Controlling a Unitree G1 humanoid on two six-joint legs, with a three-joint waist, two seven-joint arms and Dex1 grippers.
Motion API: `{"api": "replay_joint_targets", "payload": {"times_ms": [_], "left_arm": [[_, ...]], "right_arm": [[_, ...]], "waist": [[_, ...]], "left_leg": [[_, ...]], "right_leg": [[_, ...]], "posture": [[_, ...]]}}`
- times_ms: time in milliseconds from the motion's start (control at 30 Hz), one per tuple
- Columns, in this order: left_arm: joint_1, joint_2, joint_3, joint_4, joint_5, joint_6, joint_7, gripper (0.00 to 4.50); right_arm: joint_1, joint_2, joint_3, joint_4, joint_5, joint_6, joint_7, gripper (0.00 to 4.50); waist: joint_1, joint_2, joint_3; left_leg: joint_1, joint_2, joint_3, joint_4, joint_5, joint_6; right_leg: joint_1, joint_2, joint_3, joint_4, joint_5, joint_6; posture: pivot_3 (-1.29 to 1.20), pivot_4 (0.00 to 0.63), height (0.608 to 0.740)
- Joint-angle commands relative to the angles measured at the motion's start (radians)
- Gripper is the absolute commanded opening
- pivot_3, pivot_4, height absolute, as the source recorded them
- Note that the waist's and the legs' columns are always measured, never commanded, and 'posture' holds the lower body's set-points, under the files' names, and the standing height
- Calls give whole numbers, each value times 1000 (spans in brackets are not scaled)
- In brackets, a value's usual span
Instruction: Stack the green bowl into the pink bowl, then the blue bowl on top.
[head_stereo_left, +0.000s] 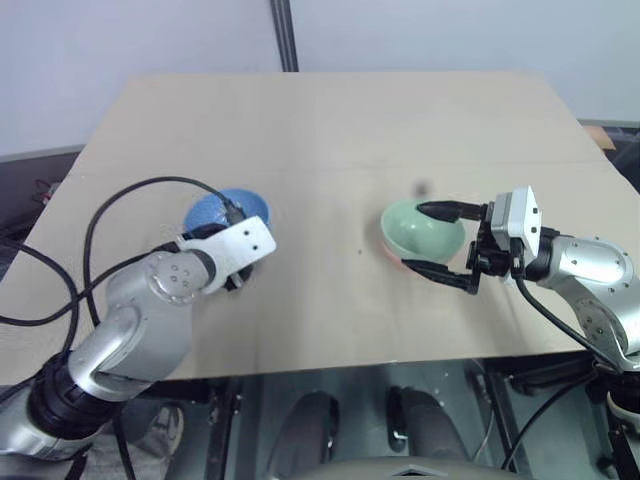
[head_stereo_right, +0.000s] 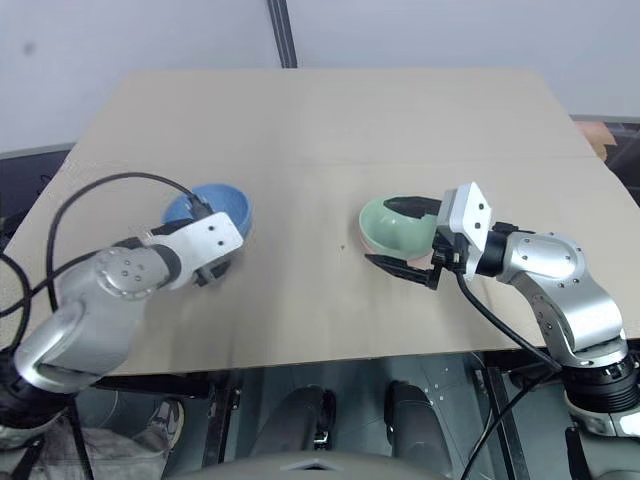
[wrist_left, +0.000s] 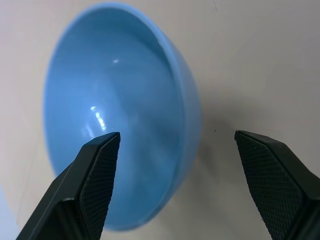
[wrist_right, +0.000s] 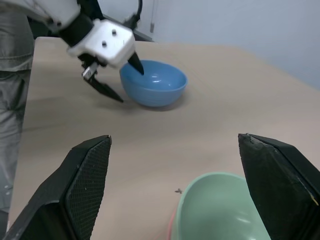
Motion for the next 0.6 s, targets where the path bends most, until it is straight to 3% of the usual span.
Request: {"api": "replay_joint_targets", "payload": {"times_ms": [33, 67, 167, 200, 267, 467, 600], "left_arm": [[-29, -3, -17, 36, 50, -44, 45, 3368], [-35, -5, -29, 49, 57, -59, 50, 3130], [-45, -25, -43, 72, 65, -88, 60, 1372], [-47, -34, -43, 70, 61, -97, 57, 1121], [-53, -46, -31, 48, 43, -120, 36, 125], [-70, -61, 26, 1, -19, -233, -25, 56], [-197, -150, 86, 35, -141, -394, -94, 56]], "right_arm": [[4, -1, -25, -33, -3, -30, -11, 4274], [7, -2, -26, -37, -3, -31, -14, 4274], [18, -4, -31, -47, -1, -32, -24, 4274], [21, -6, -33, -49, -1, -33, -26, 4274], [28, -12, -38, -53, -3, -34, -30, 4274], [50, -25, -55, -68, -3, -28, -49, 4274], [100, -32, -94, -113, 4, -4, -101, 4274]], "waist": [[0, 0, 0], [0, 0, 0], [0, 0, 0], [0, 0, 0], [0, 0, 0], [0, 0, 0], [9, 0, 0]], "left_leg": [[0, 0, 0, 0, 0, 0], [0, 0, 0, 0, 0, 0], [0, 0, 0, 0, 0, 0], [0, 0, 0, 0, 0, 0], [0, 0, 0, 0, 0, 0], [-1, 0, 0, 0, 0, 0], [-2, -1, -1, 1, 0, 0]], "right_leg": [[0, 0, 0, 0, 0, 0], [0, 0, 0, 0, 0, 0], [0, 0, 0, 0, 0, 0], [0, -1, 0, 0, 0, 0], [0, -1, 0, 0, 0, 0], [0, -2, 0, 0, 0, 0], [0, -2, -1, 0, 0, 0]], "posture": [[0, 150, 740], [0, 150, 740], [0, 150, 740], [0, 150, 740], [0, 150, 740], [0, 150, 740], [0, 150, 740]]}}
